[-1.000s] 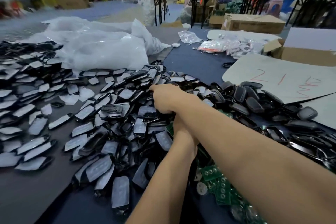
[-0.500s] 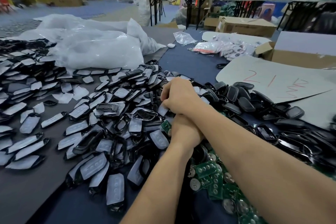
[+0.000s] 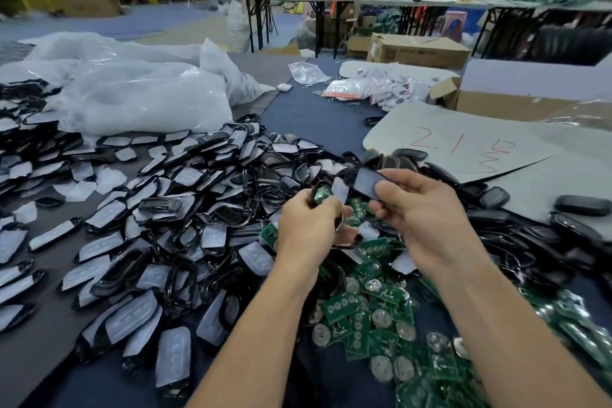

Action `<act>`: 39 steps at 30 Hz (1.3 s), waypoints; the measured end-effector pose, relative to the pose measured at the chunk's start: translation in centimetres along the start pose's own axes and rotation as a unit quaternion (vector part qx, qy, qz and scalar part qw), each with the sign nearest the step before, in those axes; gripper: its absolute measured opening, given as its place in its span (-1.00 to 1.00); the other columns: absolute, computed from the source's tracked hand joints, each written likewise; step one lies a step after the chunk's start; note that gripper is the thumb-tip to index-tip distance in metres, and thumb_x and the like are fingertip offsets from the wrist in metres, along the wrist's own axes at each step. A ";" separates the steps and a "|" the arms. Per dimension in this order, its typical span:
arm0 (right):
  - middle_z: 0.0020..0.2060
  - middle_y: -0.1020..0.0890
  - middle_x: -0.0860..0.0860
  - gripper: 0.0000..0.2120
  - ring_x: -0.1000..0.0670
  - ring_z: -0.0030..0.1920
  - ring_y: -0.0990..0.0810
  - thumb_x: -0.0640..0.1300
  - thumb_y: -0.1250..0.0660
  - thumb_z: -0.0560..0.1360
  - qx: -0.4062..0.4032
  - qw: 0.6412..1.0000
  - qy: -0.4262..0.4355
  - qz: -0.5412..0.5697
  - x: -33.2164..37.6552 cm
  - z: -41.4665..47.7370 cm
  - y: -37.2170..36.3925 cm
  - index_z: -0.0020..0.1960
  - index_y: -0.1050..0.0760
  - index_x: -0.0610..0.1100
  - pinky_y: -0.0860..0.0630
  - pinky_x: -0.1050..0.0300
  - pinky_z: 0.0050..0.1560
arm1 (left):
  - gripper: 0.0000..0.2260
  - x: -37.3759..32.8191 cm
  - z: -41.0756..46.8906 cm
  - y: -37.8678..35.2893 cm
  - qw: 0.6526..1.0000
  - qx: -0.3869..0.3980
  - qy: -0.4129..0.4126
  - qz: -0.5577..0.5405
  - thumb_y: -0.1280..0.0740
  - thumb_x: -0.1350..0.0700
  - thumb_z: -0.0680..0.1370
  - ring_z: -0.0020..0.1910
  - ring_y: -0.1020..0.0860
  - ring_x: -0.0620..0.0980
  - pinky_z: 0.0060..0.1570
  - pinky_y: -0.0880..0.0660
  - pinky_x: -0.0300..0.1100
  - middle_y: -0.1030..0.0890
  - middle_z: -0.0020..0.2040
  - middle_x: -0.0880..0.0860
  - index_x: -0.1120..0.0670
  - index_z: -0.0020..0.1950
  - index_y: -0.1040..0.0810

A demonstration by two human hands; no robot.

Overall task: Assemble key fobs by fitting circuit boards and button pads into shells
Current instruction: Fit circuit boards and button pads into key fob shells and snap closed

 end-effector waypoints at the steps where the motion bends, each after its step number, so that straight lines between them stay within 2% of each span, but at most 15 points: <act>1: -0.37 -0.62 -0.05 -0.87 0.00 -0.41 -0.59 -0.42 -0.41 0.54 -0.014 1.000 -0.006 -0.002 -0.3 -0.6 1.3 -0.01 -0.63 -0.23 -0.57 0.24 -0.35 | -0.92 0.1 0.1 -0.1 1.000 -0.002 -0.007 0.002 -0.31 0.28 0.58 -0.40 -0.66 0.03 -0.36 -0.62 -0.16 -0.71 -0.27 0.10 0.16 -0.09 -0.54; 3: -0.39 -0.64 -0.05 -0.87 0.00 -0.42 -0.60 -0.43 -0.42 0.52 -0.032 0.999 -0.008 -0.009 -0.9 -1.4 3.1 -0.03 -0.64 -0.24 -0.58 0.23 -0.36 | -0.92 0.3 0.2 -0.6 1.000 0.005 -0.015 -0.002 -0.28 0.31 0.54 -0.41 -0.63 0.06 -0.34 -0.62 -0.14 -0.68 -0.28 0.14 0.17 -0.09 -0.54; 7: -0.40 -0.67 -0.05 -0.86 -0.02 -0.44 -0.61 -0.44 -0.45 0.50 -0.068 0.998 -0.001 -0.007 -1.7 -1.8 4.6 -0.04 -0.66 -0.25 -0.57 0.22 -0.36 | -0.85 0.9 0.1 -1.5 0.999 0.052 0.006 0.012 -0.22 0.37 0.48 -0.46 -0.55 0.03 -0.43 -0.53 -0.19 -0.61 -0.37 0.08 0.16 -0.14 -0.51; 11: -0.41 -0.68 -0.06 -0.80 -0.02 -0.46 -0.62 -0.44 -0.47 0.48 -0.101 0.994 0.027 -0.016 -1.8 -1.6 4.9 -0.13 -0.69 -0.16 -0.57 0.22 -0.36 | -0.93 1.2 0.1 -1.9 0.997 0.058 -0.002 0.051 -0.34 0.19 0.34 -0.45 -0.48 0.01 -0.52 -0.38 -0.24 -0.59 -0.36 0.07 0.13 -0.20 -0.52; 12: -0.41 -0.69 -0.06 -0.79 -0.02 -0.46 -0.62 -0.44 -0.47 0.48 -0.103 0.994 0.033 -0.015 -1.8 -1.6 4.9 -0.15 -0.70 -0.14 -0.57 0.22 -0.36 | -0.95 1.2 0.1 -2.1 0.996 0.066 -0.007 0.058 -0.39 0.14 0.38 -0.46 -0.46 -0.01 -0.52 -0.35 -0.26 -0.58 -0.37 0.06 0.07 -0.24 -0.54; 14: -0.38 -0.71 -0.07 -0.77 -0.01 -0.45 -0.63 -0.43 -0.47 0.48 -0.100 0.994 0.043 -0.019 -1.8 -1.7 4.8 -0.16 -0.71 -0.12 -0.57 0.22 -0.34 | -0.82 1.4 0.0 -2.5 0.994 0.078 -0.018 0.069 -0.47 0.07 0.48 -0.49 -0.41 -0.04 -0.52 -0.34 -0.29 -0.56 -0.39 0.04 0.00 -0.31 -0.57; 16: -0.36 -0.72 -0.09 -0.79 -0.02 -0.44 -0.63 -0.41 -0.48 0.49 -0.086 0.994 0.052 -0.040 -2.0 -1.7 4.6 -0.14 -0.71 -0.11 -0.60 0.19 -0.31 | -0.77 1.2 -0.2 -2.8 0.994 0.073 -0.041 0.071 -0.51 0.05 0.43 -0.47 -0.34 -0.01 -0.51 -0.30 -0.23 -0.48 -0.41 0.06 0.19 -0.22 -0.58; 18: -0.34 -0.72 -0.10 -0.81 -0.02 -0.42 -0.64 -0.40 -0.47 0.50 -0.059 0.995 0.053 -0.055 -2.1 -1.8 4.3 -0.11 -0.72 -0.12 -0.62 0.16 -0.28 | -0.71 1.0 -0.4 -2.9 0.993 0.056 -0.071 0.076 -0.47 0.14 0.38 -0.48 -0.27 0.01 -0.52 -0.23 -0.18 -0.40 -0.44 0.10 0.35 -0.24 -0.48; 20: -0.28 -0.74 -0.16 -0.84 -0.04 -0.40 -0.66 -0.40 -0.43 0.53 -0.024 0.999 0.031 -0.024 -2.1 -1.7 4.1 -0.06 -0.72 -0.18 -0.61 0.19 -0.29 | -0.74 0.7 -0.4 -2.6 0.992 0.032 -0.087 0.081 -0.47 0.23 0.42 -0.53 -0.25 0.01 -0.54 -0.21 -0.21 -0.39 -0.48 0.11 0.25 -0.39 -0.45; 22: -0.21 -0.74 -0.22 -0.84 -0.08 -0.35 -0.69 -0.37 -0.37 0.57 0.006 0.999 -0.006 0.041 -2.1 -1.6 4.0 -0.04 -0.72 -0.22 -0.61 0.19 -0.28 | -0.68 0.7 -0.2 -2.3 0.993 0.017 -0.082 0.079 -0.47 0.26 0.47 -0.56 -0.25 0.00 -0.56 -0.22 -0.22 -0.41 -0.50 0.10 0.14 -0.45 -0.46; 25: -0.14 -0.75 -0.25 -0.72 -0.10 -0.29 -0.72 -0.37 -0.27 0.60 0.025 0.992 -0.027 0.122 -2.0 -1.4 4.3 -0.11 -0.74 -0.23 -0.63 0.16 -0.27 | -0.62 0.6 -0.4 -2.3 0.994 0.006 -0.077 0.075 -0.47 0.24 0.48 -0.59 -0.27 -0.02 -0.57 -0.23 -0.23 -0.43 -0.53 0.09 0.08 -0.50 -0.46; 31: -0.16 -0.75 -0.15 -0.54 -0.03 -0.23 -0.70 -0.59 -0.31 0.44 0.081 0.992 0.046 0.083 -1.7 -1.8 3.8 -0.02 -0.77 -0.10 -0.63 0.18 -0.15 | -0.64 0.5 -0.7 -2.4 0.997 0.017 -0.049 0.056 -0.46 0.22 0.48 -0.60 -0.29 -0.03 -0.58 -0.25 -0.26 -0.44 -0.53 0.07 0.10 -0.49 -0.46; 34: -0.09 -0.75 -0.11 -0.53 -0.01 -0.13 -0.67 -0.56 -0.35 0.46 0.105 0.991 0.066 0.046 -1.7 -2.0 3.8 0.18 -0.69 -0.11 -0.60 0.17 -0.05 | -0.65 0.8 -0.6 -2.4 0.998 0.052 -0.021 0.034 -0.45 0.21 0.48 -0.55 -0.29 -0.02 -0.57 -0.23 -0.25 -0.43 -0.51 0.07 0.07 -0.49 -0.47; 36: -0.09 -0.74 -0.07 -0.57 0.02 -0.11 -0.65 -0.53 -0.38 0.47 0.119 0.989 0.058 0.059 -1.7 -2.0 3.7 0.19 -0.68 -0.13 -0.60 0.18 -0.05 | -0.65 0.8 -0.7 -2.6 0.996 0.080 -0.016 0.034 -0.45 0.20 0.48 -0.53 -0.28 -0.01 -0.55 -0.23 -0.25 -0.43 -0.50 0.06 0.05 -0.49 -0.48; 39: -0.14 -0.73 -0.05 -0.67 0.06 -0.21 -0.66 -0.40 -0.43 0.41 0.131 0.981 0.017 0.141 -1.7 -2.0 3.5 0.13 -0.68 -0.16 -0.62 0.23 -0.13 | -0.66 0.5 -1.1 -2.6 0.994 0.093 -0.033 0.036 -0.48 0.14 0.50 -0.55 -0.30 -0.04 -0.54 -0.25 -0.24 -0.43 -0.50 0.04 0.07 -0.46 -0.54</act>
Point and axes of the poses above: each hand's wrist, its own z-axis towards the middle knuckle, its own y-axis out of the back of the hand, x = y × z, the point moved 4 cm from there along z, towards the middle knuckle
